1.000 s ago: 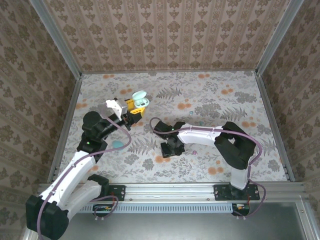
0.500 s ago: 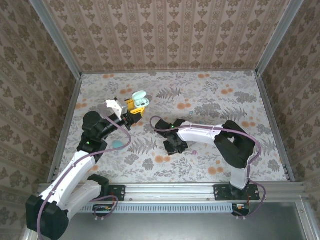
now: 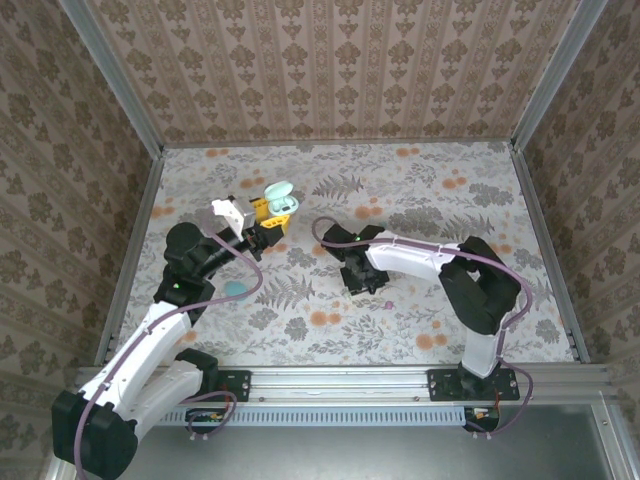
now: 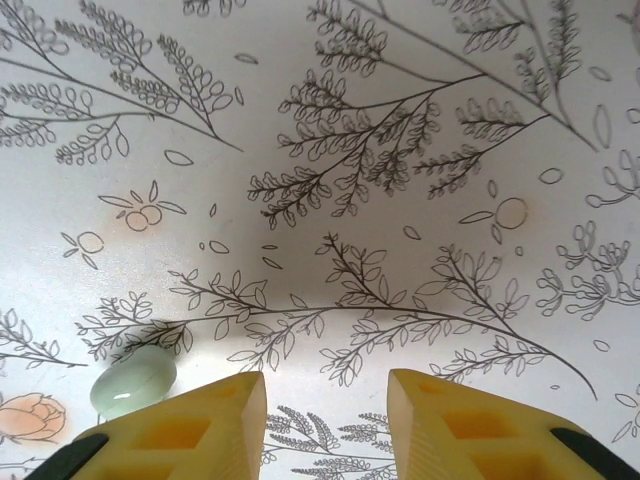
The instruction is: Insert wireless bluetooth earbuds into charging case
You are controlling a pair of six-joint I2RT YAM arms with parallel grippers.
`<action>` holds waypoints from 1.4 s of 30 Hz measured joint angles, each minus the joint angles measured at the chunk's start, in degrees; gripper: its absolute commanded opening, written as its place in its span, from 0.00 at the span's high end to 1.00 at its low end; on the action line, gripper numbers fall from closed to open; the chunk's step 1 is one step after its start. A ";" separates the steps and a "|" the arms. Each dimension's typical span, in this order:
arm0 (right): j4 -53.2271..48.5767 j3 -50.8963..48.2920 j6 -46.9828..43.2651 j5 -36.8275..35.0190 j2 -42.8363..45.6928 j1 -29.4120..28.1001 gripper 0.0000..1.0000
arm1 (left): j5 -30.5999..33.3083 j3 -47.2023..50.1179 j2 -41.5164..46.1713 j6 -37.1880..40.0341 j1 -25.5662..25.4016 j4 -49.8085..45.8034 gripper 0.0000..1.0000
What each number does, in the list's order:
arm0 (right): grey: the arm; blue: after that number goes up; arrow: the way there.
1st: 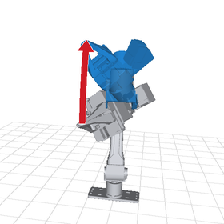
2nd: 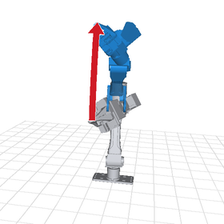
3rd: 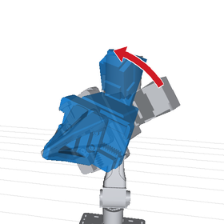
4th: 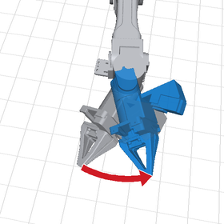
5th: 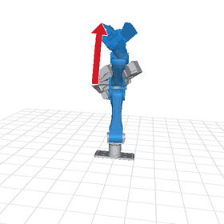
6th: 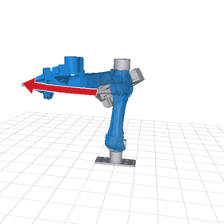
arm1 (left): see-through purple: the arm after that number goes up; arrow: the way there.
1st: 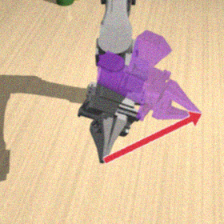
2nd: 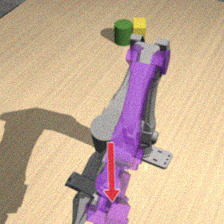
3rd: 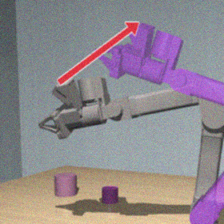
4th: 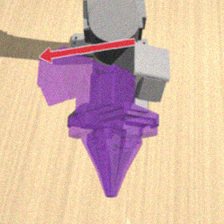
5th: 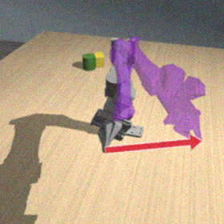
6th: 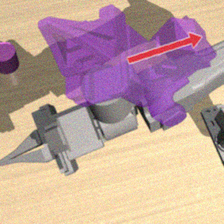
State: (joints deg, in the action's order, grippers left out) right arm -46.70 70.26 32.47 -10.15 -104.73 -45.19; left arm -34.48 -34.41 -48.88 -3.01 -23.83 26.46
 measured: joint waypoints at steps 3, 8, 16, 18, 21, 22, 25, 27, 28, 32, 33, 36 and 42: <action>1.33 -1.51 1.86 2.40 2.80 0.26 0.58 | 0.00 0.00 -0.02 0.02 0.00 0.00 0.66; 6.54 -3.19 9.79 8.52 5.79 0.20 0.58 | 0.04 0.00 -0.02 0.04 0.00 0.00 0.66; 11.34 -7.32 22.14 10.97 5.88 -0.07 0.57 | 0.04 0.00 -0.02 0.04 0.74 -0.39 0.66; 12.09 -7.56 23.41 11.10 5.73 -0.07 0.58 | 0.02 0.00 -0.02 0.02 0.74 -0.37 0.66; 13.33 -7.76 24.59 11.74 5.35 -0.07 0.59 | 0.02 0.00 -0.02 0.04 0.74 -0.35 0.66; 13.73 -7.76 24.79 12.02 5.11 -0.07 0.59 | 0.02 0.02 -0.02 0.02 0.74 -0.35 0.66; 14.10 -7.74 24.87 12.37 3.93 -0.07 0.59 | 0.00 0.00 -0.24 0.02 0.87 -0.35 0.66; 14.38 -7.72 25.00 12.39 2.89 -0.07 0.59 | 0.02 0.00 -0.28 0.02 1.05 -0.35 0.66; 14.43 -7.69 25.00 12.39 2.40 -0.09 0.59 | 0.02 0.00 -0.28 0.02 1.09 -0.35 0.66; 14.40 -7.48 24.98 12.39 1.62 -0.09 0.63 | 0.00 0.00 -0.28 0.02 1.09 -0.35 0.66; 14.58 -7.28 24.96 12.41 1.51 -0.07 0.64 | 0.00 0.00 -0.28 0.02 1.11 -0.35 0.66; 14.71 -6.67 24.87 12.55 1.25 -0.20 0.66 | 0.00 0.00 -0.28 0.02 1.11 -0.35 0.66; 14.64 -4.55 24.39 12.63 0.02 -0.52 0.67 | 0.02 0.00 -0.28 0.02 1.11 -0.35 0.66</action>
State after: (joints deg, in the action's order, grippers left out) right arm -32.05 65.71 56.86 2.48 -104.71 -45.71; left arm -34.46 -34.41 -49.17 -2.98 -22.72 26.11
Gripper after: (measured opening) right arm 0.338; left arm 0.344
